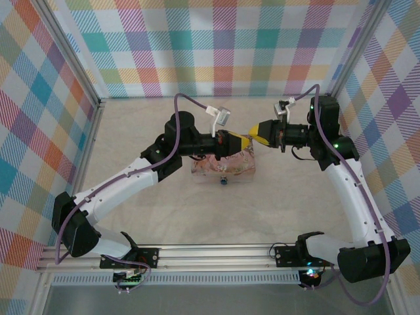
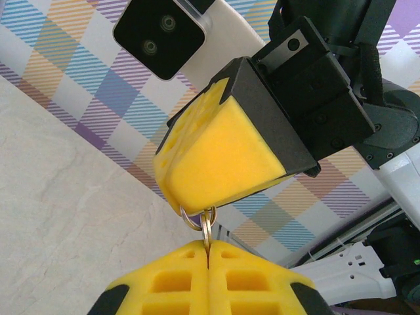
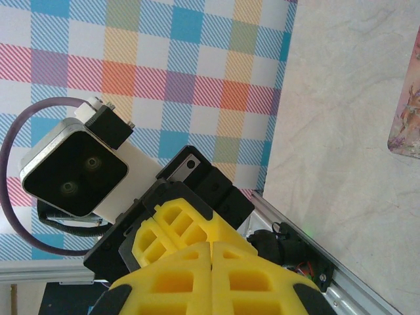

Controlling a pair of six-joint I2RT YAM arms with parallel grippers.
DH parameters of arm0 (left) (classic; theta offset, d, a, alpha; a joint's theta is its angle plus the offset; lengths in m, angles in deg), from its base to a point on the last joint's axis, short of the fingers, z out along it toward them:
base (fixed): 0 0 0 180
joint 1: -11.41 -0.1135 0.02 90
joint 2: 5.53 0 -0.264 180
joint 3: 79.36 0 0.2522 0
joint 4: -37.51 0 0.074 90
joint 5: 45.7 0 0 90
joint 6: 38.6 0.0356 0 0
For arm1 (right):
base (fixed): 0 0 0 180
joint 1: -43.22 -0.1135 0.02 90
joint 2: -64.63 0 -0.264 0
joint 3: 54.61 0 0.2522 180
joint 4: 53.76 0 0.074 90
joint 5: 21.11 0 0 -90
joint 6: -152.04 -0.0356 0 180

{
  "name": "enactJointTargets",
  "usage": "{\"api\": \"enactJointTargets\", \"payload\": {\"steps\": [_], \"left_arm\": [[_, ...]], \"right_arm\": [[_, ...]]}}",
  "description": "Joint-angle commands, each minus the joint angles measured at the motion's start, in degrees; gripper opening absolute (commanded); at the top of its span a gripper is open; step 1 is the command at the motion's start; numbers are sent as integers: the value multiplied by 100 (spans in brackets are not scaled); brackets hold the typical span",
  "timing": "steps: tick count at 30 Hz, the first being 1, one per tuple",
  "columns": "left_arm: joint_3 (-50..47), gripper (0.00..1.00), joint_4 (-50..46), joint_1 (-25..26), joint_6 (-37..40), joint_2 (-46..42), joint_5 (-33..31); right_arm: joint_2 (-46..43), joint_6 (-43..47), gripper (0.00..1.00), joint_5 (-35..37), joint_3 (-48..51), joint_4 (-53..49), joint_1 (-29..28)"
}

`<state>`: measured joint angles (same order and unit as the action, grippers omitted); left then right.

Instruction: Unlock the padlock with the key

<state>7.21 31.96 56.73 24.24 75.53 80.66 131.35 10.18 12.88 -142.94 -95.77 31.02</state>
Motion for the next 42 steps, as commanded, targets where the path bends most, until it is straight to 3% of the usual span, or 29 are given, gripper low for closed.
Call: {"api": "enactJointTargets", "payload": {"steps": [1, 4, 6, 7, 12, 16, 23, 31, 42], "left_arm": [[165, 0, -119, 33, 169, -167, -98], [238, 0, -447, 31, 289, -191, -150], [357, 0, -882, 35, 460, -200, -222], [432, 0, -1107, 32, 539, -197, -233], [836, 0, -2246, 33, 861, -93, -127], [966, 0, -2766, 37, 1058, -87, 212], [1078, 0, -2939, 33, 1147, -43, 672], [1073, 0, -2769, 33, 1047, 31, 792], [1076, 0, -2633, 37, 949, 77, 849]], "right_arm": [[-62, 119, 2, -115, 66, 50, -32], [-71, 394, 15, -104, 115, -59, -20], [-118, 716, 33, 67, 119, -270, -1], [-151, 842, 37, 153, 149, -326, 8], [-329, 1410, 35, 495, 422, -376, 25], [-457, 1503, 32, 168, 817, 127, 32], [-681, 1338, 50, -556, 1143, 931, 26], [-627, 1361, 48, -817, 1137, 993, -139], [-546, 1807, 31, -877, 935, 557, -472]]}}
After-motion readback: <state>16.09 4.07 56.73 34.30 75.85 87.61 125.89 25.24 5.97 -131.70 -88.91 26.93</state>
